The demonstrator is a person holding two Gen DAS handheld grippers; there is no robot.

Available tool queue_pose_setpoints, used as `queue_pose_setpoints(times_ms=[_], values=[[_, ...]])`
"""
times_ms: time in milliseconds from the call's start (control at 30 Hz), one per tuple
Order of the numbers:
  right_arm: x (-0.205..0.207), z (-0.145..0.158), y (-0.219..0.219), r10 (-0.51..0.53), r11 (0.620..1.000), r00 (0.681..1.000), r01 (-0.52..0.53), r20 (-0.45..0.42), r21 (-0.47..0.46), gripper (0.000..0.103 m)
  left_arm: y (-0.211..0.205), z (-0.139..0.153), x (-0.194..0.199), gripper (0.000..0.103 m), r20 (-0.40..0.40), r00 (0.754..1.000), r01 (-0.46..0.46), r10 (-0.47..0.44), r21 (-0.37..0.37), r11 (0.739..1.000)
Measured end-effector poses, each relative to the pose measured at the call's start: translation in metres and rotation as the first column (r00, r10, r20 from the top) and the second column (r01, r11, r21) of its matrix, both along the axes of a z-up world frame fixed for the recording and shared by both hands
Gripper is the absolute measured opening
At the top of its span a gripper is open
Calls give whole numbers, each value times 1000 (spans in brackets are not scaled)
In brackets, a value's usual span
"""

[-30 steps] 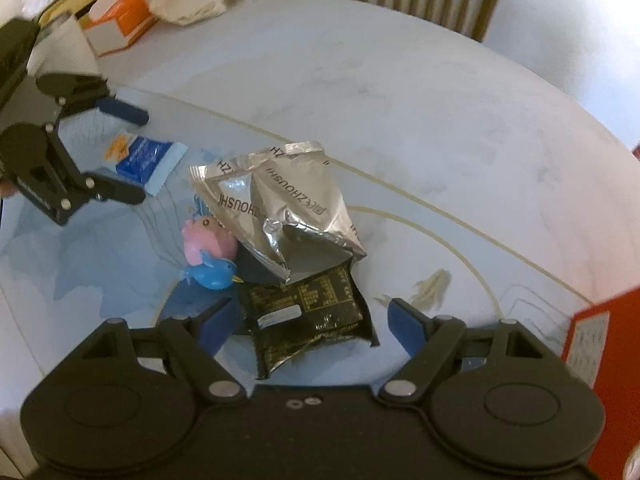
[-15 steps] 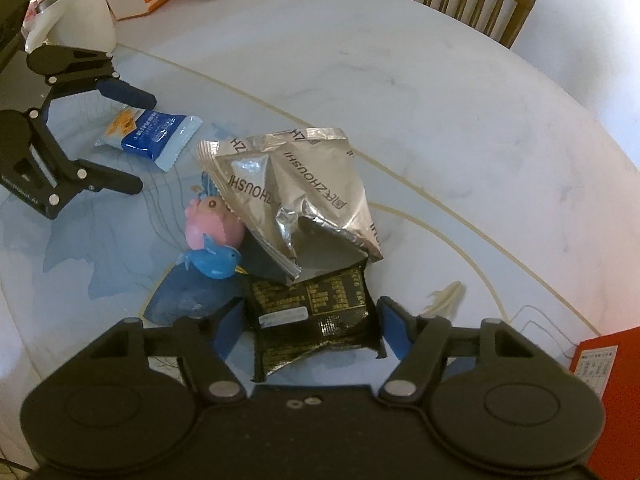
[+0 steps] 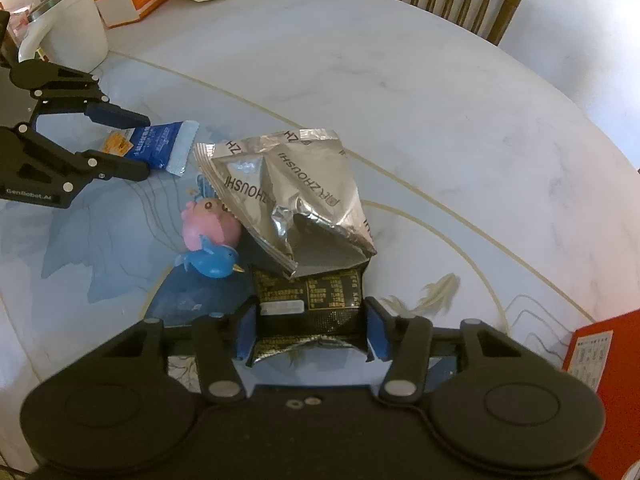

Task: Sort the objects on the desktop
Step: 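Close the left gripper on the cracker packet while the right grasps the black packet, then lift and carry the cracker packet and black packet over the red shoebox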

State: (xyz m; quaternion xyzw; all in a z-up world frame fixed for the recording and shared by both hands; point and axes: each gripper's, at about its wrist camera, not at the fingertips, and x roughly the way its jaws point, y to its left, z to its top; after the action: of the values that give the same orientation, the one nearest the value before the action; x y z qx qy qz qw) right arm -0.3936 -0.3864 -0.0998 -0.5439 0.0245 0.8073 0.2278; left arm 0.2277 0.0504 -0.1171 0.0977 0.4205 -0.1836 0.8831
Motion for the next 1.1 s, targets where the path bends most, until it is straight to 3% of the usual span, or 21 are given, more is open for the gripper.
queue_pose_setpoints(times_ms=[600, 1100], values=[[18, 2, -18, -98, 995, 994, 97, -46, -25, 52, -16, 14, -34, 37, -17, 996, -86, 86, -16, 996], [51, 30, -57, -134, 991, 985, 134, -106, -9, 52, -34, 44, -75, 37, -35, 993, -111, 110, -26, 993]])
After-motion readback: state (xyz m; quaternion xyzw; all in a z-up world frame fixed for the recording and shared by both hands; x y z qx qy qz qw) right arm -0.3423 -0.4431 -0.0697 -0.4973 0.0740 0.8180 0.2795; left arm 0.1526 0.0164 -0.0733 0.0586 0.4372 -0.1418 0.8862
